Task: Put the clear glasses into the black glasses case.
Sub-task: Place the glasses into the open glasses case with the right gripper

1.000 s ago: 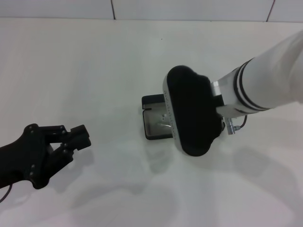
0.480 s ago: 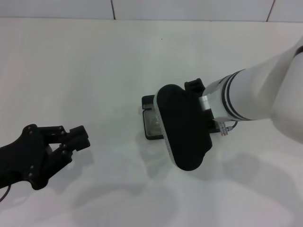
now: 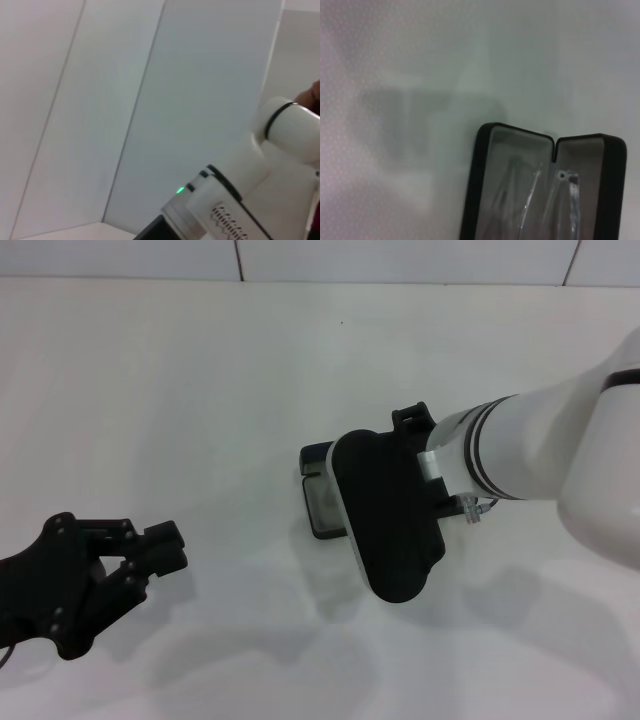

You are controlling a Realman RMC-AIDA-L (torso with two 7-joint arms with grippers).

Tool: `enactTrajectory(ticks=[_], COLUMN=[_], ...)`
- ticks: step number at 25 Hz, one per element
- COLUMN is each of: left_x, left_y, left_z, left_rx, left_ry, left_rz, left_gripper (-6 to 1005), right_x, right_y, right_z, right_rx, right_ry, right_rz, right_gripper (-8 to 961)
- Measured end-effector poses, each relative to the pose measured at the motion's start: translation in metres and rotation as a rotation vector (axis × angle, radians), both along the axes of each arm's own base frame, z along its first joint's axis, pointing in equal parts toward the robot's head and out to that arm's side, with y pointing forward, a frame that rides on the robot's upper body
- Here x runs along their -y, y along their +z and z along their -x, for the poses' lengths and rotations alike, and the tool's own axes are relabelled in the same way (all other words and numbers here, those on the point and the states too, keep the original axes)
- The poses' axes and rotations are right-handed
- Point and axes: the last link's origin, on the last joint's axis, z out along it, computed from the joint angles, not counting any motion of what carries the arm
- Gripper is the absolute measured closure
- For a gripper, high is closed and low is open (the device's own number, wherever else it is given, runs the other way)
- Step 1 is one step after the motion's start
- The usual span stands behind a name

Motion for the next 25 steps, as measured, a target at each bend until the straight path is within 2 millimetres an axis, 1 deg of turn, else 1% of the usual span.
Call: enactTrajectory(ticks=[13,25], left_x=[-0.0012,0.0015], left_y=[0.0005,-0.0004], left_z=[-0.0004,0.0008], left_rx=[0.001,0.004], left_ry=[-0.004,0.004], left_rz=[0.001,0.002], left_gripper=[873,874], right_x=[-0.0029,0.0009], right_y=[-0.0039,-0.0081], right_z=[-0.0023,-0.0031], right_rx=[-0.02,-0.022], right_ry=[0.01,0.023], right_rz=[-0.001,0.013], right_gripper=[843,841])
